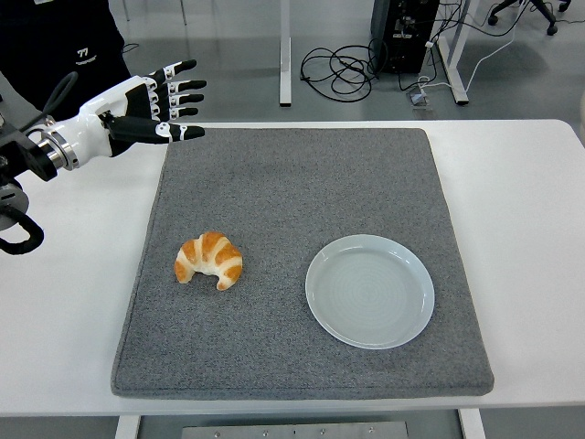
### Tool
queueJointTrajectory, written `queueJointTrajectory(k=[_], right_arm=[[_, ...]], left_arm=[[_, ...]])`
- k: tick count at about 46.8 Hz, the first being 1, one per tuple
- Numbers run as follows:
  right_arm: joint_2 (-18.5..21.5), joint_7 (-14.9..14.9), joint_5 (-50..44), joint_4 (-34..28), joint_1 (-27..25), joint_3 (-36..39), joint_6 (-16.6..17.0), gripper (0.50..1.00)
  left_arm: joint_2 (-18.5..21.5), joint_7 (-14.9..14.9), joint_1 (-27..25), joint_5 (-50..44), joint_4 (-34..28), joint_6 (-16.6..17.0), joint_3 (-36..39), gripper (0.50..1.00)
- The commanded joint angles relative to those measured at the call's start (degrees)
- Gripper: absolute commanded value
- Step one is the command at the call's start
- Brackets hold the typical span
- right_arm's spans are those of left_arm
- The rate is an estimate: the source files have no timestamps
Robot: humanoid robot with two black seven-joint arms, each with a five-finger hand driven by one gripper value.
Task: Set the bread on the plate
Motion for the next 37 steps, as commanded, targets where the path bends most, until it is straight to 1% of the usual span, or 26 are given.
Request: queueJointTrajectory(k=[1,6,14,25,31,37], right_arm=[[0.0,0.0,0.0,0.0,0.0,0.0,0.0,1.0],[0.0,0.0,0.0,0.0,0.0,0.0,0.0,1.0],[0.0,0.0,0.0,0.0,0.0,0.0,0.0,1.0],[0.0,0.0,0.0,0.1,0.0,-0.1,0.0,1.0],[0.0,0.0,0.0,0.1,0.0,-0.1,0.0,1.0],[0.0,0.0,0.0,0.1,0.1,-0.1,0.0,1.0]], left_arm=[[1.8,0.2,-2.0,3.3,-3.3,0.0,1.6,0.925],[3.9,0.8,-2.9,8.9,-7.1,0.1,1.9,0.925],[6.5,2.4,-4.8,14.8,-10.6,0.2,1.9,0.925],[9.6,2.7,-8.0,23.5,-12.2,-0.1,1.9,0.925],[10.0,2.7,-8.4,29.2,-12.3,-0.1,1.8,0.925],[10.6,2.6,-8.0,34.3,-14.2,0.0,1.8,0.925]])
